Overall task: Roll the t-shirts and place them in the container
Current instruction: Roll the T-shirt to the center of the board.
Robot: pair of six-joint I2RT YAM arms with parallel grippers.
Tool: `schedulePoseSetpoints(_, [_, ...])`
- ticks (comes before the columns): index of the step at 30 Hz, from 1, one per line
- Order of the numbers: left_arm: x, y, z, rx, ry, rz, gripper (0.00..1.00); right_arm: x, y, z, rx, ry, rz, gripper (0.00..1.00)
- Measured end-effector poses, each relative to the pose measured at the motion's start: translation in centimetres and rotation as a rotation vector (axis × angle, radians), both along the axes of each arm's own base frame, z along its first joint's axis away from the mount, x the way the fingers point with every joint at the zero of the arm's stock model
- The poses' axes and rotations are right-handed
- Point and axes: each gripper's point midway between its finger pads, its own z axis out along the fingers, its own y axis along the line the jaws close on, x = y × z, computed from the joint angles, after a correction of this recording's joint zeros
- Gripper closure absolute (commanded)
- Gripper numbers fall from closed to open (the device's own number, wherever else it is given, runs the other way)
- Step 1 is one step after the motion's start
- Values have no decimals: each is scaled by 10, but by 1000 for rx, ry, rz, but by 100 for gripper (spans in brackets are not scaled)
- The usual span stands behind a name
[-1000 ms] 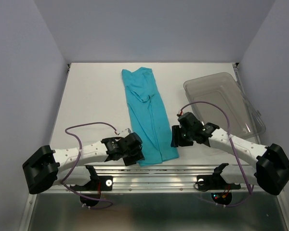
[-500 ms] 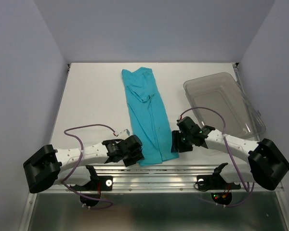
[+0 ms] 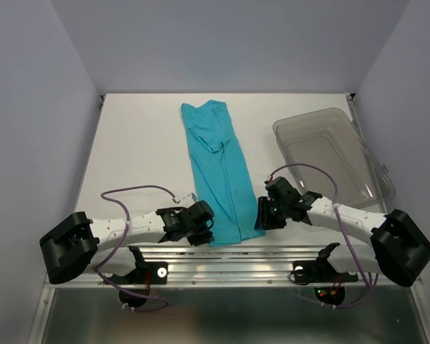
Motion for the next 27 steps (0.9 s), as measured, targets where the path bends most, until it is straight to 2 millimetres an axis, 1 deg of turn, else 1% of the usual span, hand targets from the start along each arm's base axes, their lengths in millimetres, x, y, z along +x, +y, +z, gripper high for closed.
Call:
schedulePoseSetpoints(1, [0, 0, 0, 2, 0, -2, 76, -1, -1, 0, 1, 1, -2, 56])
schedulePoseSetpoints(2, [-1, 0, 0, 1, 3, -4, 82, -2, -1, -1, 3, 4, -6, 56])
schedulePoseSetpoints(4, [-1, -1, 0, -2, 4, -6, 88, -4, -3, -1, 6, 4, -11, 59])
schedulePoseSetpoints(5, [-1, -1, 0, -2, 4, -6, 92, -5, -3, -1, 6, 7, -15, 64])
schedulePoseSetpoints(7, [-1, -1, 0, -2, 4, -7, 96, -6, -4, -1, 5, 8, -18, 70])
schedulePoseSetpoints(8, [-1, -1, 0, -2, 4, -7, 100, -7, -5, -2, 5, 11, -21, 76])
schedulePoseSetpoints(11, [-1, -1, 0, -2, 4, -8, 100, -9, -7, -2, 2, 16, -27, 82])
schedulePoseSetpoints(13, [-1, -1, 0, -2, 4, -8, 100, -9, -7, -2, 2, 16, -29, 88])
schedulePoseSetpoints(14, [-1, -1, 0, -2, 4, -8, 100, -9, -7, -2, 3, 15, -30, 92])
schedulePoseSetpoints(16, [-1, -2, 1, -4, 2, -8, 100, -9, -7, -1, 5, 14, -32, 96])
schedulePoseSetpoints(19, [0, -3, 4, -9, 0, -7, 100, -7, -7, 4, 9, 3, -38, 99])
schedulePoseSetpoints(22, [1, -3, 9, -17, -8, -3, 100, -2, -7, 11, 8, -19, -50, 99])
schedulePoseSetpoints(27, [8, -5, 29, -54, -49, 20, 100, 19, -2, 33, 8, -94, -79, 99])
